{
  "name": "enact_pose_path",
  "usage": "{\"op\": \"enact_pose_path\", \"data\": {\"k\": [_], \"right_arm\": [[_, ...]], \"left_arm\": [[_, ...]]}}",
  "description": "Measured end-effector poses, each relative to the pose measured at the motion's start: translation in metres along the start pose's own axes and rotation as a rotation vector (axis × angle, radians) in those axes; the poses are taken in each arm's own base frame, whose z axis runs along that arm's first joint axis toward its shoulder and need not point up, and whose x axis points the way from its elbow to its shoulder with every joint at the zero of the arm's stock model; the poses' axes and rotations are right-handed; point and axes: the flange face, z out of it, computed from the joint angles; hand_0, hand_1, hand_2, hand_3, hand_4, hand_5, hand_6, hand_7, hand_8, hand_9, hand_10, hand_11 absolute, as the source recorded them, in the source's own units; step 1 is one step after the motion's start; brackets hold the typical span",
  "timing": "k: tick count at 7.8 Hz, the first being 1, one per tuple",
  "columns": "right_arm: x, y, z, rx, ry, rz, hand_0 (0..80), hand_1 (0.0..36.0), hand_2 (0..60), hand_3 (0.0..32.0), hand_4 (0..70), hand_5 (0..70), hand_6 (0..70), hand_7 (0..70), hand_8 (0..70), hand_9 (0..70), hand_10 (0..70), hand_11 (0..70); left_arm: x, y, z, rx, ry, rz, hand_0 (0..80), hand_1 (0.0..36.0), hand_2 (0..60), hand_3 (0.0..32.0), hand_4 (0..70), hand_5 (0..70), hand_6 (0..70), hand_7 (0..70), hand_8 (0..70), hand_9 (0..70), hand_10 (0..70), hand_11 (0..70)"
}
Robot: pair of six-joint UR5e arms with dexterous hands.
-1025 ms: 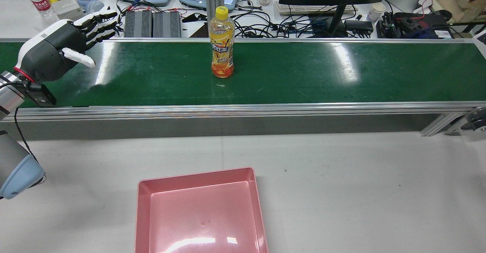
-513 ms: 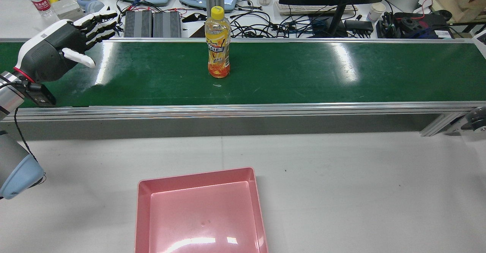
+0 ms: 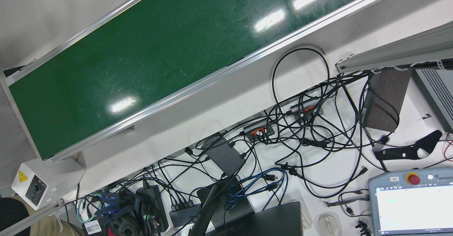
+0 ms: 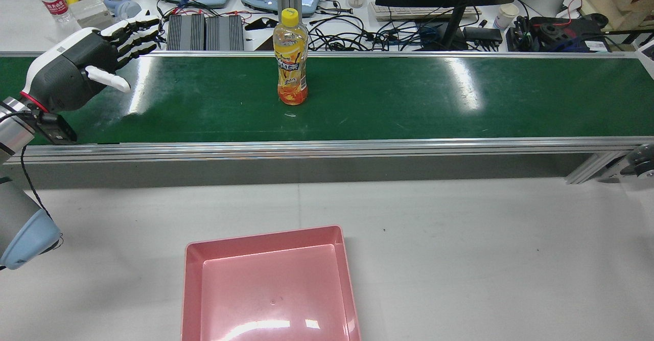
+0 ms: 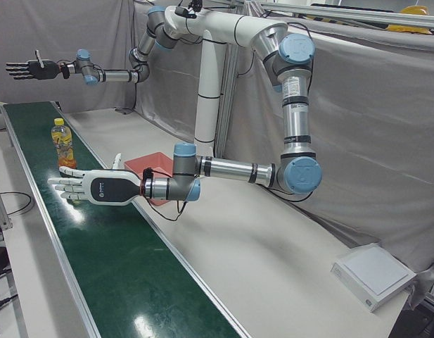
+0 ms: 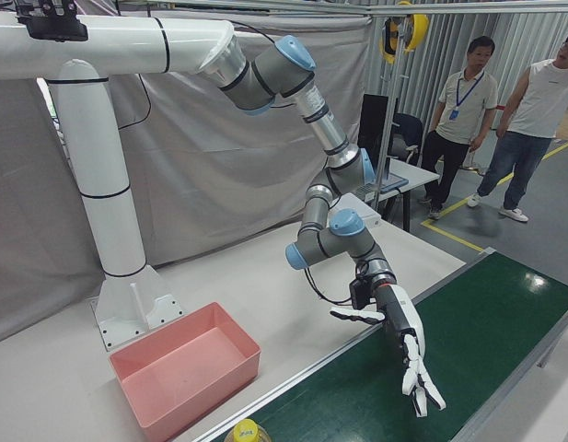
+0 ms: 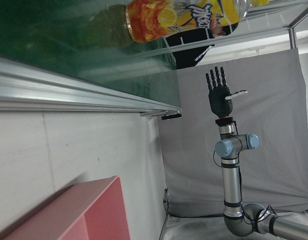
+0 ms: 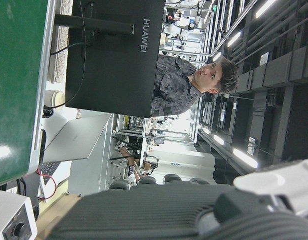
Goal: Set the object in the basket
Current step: 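Move the open left hand along the belt toward the juice bottle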
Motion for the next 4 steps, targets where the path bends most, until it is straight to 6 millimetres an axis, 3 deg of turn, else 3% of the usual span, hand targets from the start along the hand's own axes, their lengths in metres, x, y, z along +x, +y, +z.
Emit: {"op": "enact_pose_path", "data": {"k": [3, 4], "right_arm": [[0.0002, 0.0001, 0.0001, 0.000, 0.000, 0.000, 0.0, 0.0, 0.0, 0.0, 0.0, 0.0, 0.0, 0.0, 0.0, 0.0, 0.0, 0.0], [0.0002, 0.0001, 0.0001, 0.000, 0.000, 0.000, 0.0, 0.0, 0.0, 0.0, 0.0, 0.0, 0.0, 0.0, 0.0, 0.0, 0.0, 0.0]], "left_arm": [[-0.0082, 0.0011, 0.0017, 0.002, -0.001, 0.004, 50.2, 5.9, 0.0, 2.4, 13.5, 15.2, 0.7, 0.0, 7.8, 8.9, 6.3, 10.2], [-0.0091, 0.0024, 0.0030, 0.002, 0.004, 0.001, 50.0, 3.8, 0.0, 2.6, 13.4, 14.9, 0.7, 0.0, 7.8, 8.9, 6.7, 10.6]]}}
